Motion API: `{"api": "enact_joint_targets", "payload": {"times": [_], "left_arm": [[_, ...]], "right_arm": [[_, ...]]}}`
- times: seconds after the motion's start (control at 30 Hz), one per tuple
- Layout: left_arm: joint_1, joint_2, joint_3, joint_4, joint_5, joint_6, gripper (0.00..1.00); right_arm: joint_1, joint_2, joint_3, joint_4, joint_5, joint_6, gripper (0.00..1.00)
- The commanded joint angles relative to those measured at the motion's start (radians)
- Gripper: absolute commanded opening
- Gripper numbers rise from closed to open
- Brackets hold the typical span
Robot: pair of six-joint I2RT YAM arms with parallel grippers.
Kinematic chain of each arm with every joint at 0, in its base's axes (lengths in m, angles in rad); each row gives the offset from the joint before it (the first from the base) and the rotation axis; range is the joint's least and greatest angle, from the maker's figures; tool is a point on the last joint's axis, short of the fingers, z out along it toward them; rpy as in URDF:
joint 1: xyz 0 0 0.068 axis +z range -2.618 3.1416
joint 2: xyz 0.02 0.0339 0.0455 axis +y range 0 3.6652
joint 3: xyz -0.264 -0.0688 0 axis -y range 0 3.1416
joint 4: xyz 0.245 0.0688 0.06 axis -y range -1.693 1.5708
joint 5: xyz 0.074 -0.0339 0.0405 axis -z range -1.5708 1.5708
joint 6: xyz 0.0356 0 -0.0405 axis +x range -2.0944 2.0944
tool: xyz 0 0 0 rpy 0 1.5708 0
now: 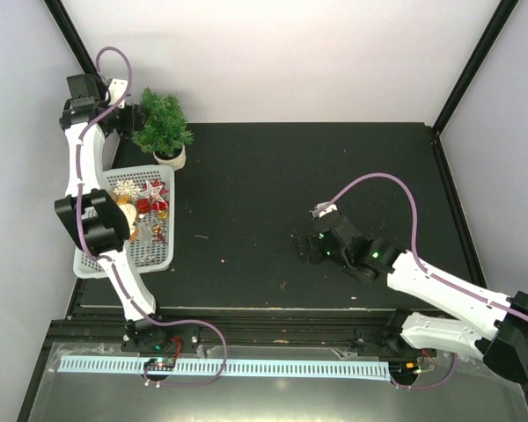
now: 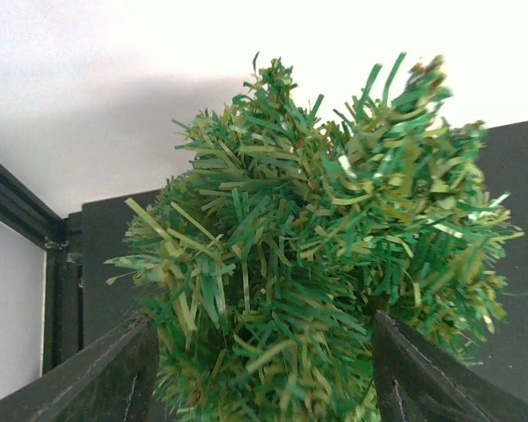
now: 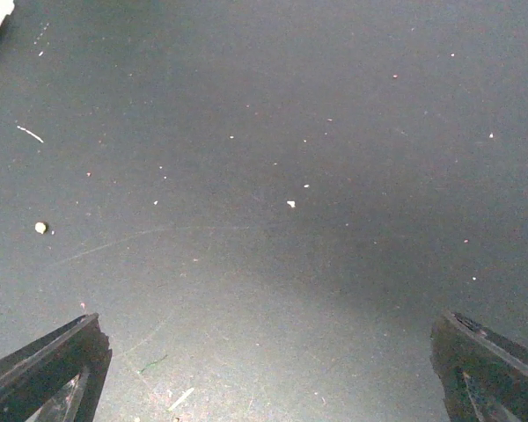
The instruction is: Decorate the small christmas tree
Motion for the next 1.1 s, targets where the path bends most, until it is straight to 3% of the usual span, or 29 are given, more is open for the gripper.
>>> {"api": "enact_joint_targets", "payload": {"times": [0.0,0.07,0.13,0.27,0.3,0.8,1.07], "left_arm": [[-0.023,0.061,0.071,-0.044,0.002,-0.011,0.67],[-0.037,0.079,0.076,-0.042,-0.001,-0.002,0.63],[-0.051,0.096,0.084,-0.035,-0.016,0.0,0.52],[-0.085,0.134,0.144,-0.054,-0.022,-0.008,0.04],[-0.095,0.139,0.162,-0.058,-0.025,-0.014,0.02],[-0.258,0.016,0.16,0.049,0.113,-0.139,0.01],[-0.398,-0.193,-0.157,0.114,0.197,-0.149,0.02]], "right_arm": [[0.001,0.011,0.007,0.044,0.012,0.01,1.0],[0.001,-0.012,0.0,0.064,0.018,0.009,1.0],[0.001,-0.043,-0.009,0.085,0.027,0.007,1.0],[0.001,-0.083,-0.014,0.097,0.053,-0.003,1.0],[0.002,-0.086,-0.015,0.097,0.054,-0.006,1.0],[0.001,-0.164,-0.051,0.062,0.053,0.035,1.0],[0.0,-0.243,-0.055,0.014,0.115,0.037,1.0]]}}
